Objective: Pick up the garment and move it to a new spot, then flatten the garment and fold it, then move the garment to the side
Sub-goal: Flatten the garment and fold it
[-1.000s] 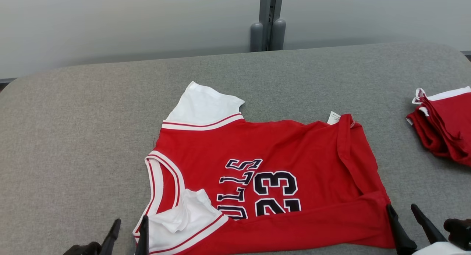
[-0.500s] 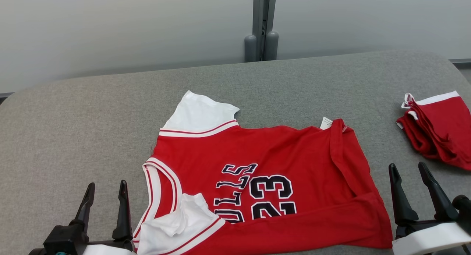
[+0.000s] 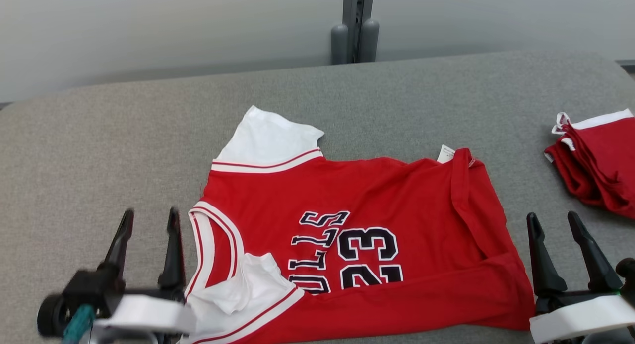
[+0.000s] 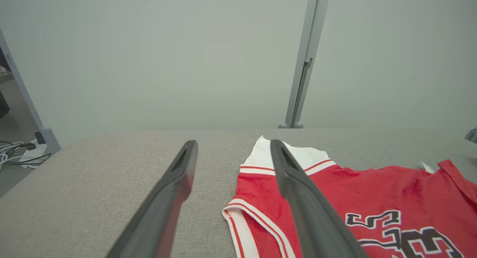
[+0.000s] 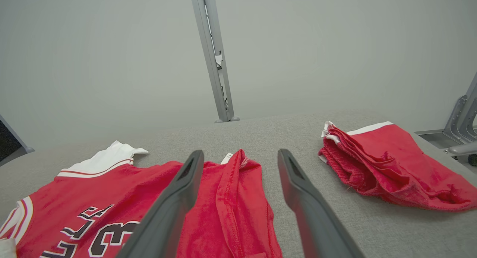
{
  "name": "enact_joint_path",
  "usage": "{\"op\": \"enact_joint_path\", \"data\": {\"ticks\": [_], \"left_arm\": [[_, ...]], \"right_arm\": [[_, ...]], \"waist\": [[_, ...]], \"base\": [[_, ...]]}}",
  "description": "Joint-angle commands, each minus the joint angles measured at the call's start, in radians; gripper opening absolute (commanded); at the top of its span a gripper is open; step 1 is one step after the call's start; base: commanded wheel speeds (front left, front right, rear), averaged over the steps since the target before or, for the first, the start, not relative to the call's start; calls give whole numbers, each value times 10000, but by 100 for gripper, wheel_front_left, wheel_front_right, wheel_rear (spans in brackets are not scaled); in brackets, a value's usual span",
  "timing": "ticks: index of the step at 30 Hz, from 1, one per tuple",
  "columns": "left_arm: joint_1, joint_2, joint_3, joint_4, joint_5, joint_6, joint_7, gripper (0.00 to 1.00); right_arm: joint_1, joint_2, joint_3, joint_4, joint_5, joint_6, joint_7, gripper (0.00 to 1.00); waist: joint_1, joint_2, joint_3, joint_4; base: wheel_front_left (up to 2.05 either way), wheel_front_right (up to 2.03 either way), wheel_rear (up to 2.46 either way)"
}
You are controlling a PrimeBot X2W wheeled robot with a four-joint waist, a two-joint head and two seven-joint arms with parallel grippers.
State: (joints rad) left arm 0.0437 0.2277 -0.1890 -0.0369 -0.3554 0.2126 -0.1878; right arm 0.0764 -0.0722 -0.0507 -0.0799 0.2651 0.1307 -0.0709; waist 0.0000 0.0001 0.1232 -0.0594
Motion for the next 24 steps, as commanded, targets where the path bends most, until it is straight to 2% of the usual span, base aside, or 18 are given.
{"op": "enact_joint_path", "data": {"ticks": [1, 7, 11, 18, 24], "left_arm": [[-506, 52, -58, -45, 100, -99, 27, 100], [-3117, 143, -561, 380, 327, -752, 646, 100], [-5169, 56, -804, 1379, 279, -1244, 1204, 100], [-8338, -233, -1100, 4246, 99, -2011, 1826, 100], [-10020, -386, -1368, 6988, 133, -2506, 2229, 100]], "right_arm": [[-150, -15, -36, -79, 63, 1, 12, 100], [-787, -40, 64, -286, 134, 1, -80, 100], [-1452, -132, 213, -280, 186, 2, -213, 100], [-2514, -194, 538, -96, 364, 2, -496, 100], [-2959, -234, 752, 170, 506, 2, -682, 100]], "waist": [[0, -1, 258, 21], [0, -1, 1426, -22], [0, -1, 2296, -175], [0, -1, 3529, -574], [0, -1, 4028, -901]], "base": [[0, 0, 0], [0, 0, 0], [0, 0, 0], [0, 0, 0], [0, 0, 0]]}}
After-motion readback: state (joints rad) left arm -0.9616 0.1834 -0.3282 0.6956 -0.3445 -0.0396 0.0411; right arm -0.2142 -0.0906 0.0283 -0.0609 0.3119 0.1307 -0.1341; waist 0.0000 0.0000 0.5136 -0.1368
